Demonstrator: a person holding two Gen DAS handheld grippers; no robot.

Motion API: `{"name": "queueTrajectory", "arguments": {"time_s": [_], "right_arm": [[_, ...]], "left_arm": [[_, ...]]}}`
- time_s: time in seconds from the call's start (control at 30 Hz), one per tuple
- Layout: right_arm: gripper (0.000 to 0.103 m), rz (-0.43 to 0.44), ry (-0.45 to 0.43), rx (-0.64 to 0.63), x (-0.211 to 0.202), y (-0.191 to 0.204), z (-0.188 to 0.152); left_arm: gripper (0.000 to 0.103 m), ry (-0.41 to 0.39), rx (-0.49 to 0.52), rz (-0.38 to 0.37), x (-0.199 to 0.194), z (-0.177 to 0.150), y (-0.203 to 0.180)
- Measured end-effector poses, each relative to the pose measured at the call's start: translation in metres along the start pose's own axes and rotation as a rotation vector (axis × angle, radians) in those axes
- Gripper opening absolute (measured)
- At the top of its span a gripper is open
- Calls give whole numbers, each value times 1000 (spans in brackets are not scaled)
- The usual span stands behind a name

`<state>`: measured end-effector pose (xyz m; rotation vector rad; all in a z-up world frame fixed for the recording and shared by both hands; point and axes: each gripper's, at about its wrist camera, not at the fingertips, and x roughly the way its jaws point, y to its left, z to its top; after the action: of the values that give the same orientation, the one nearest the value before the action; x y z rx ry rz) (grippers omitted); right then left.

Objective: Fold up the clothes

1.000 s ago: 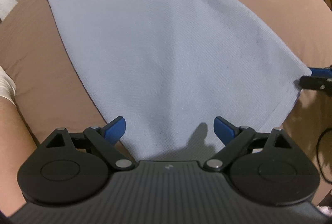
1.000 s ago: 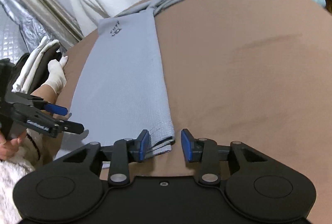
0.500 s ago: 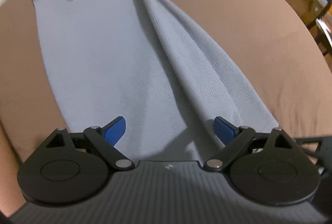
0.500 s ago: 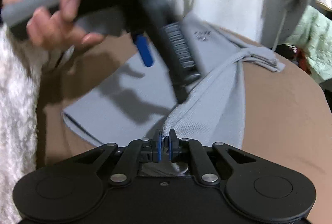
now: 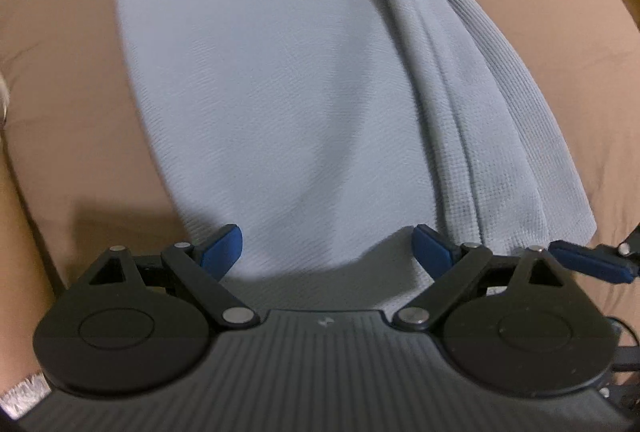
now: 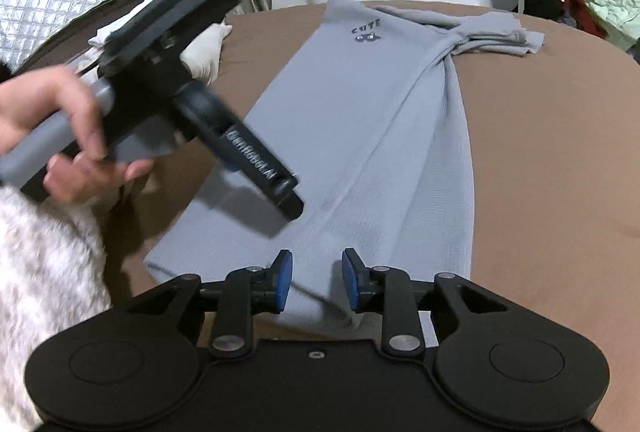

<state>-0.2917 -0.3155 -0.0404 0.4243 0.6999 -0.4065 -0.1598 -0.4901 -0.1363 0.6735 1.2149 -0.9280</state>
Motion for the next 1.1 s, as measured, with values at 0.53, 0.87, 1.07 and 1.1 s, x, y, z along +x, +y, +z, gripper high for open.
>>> {"name": "queueTrajectory", "arguments": {"time_s": [0.53, 0.87, 1.07, 1.1], "right_arm": [[1, -179, -115, 227, -20, -20, -12], [1, -345, -79, 337, -25, -74, -33], [13, -47, -154, 592, -37, -101, -47], [14, -14, -159, 616, -33, -103, -48]], "left_arm": [[93, 54, 115, 25, -11, -21, -25], [96, 240, 233, 87, 20, -32, -44], [65, 243, 325, 83, 23, -31, -59], [50, 236, 343, 83, 21, -33, -63]]}}
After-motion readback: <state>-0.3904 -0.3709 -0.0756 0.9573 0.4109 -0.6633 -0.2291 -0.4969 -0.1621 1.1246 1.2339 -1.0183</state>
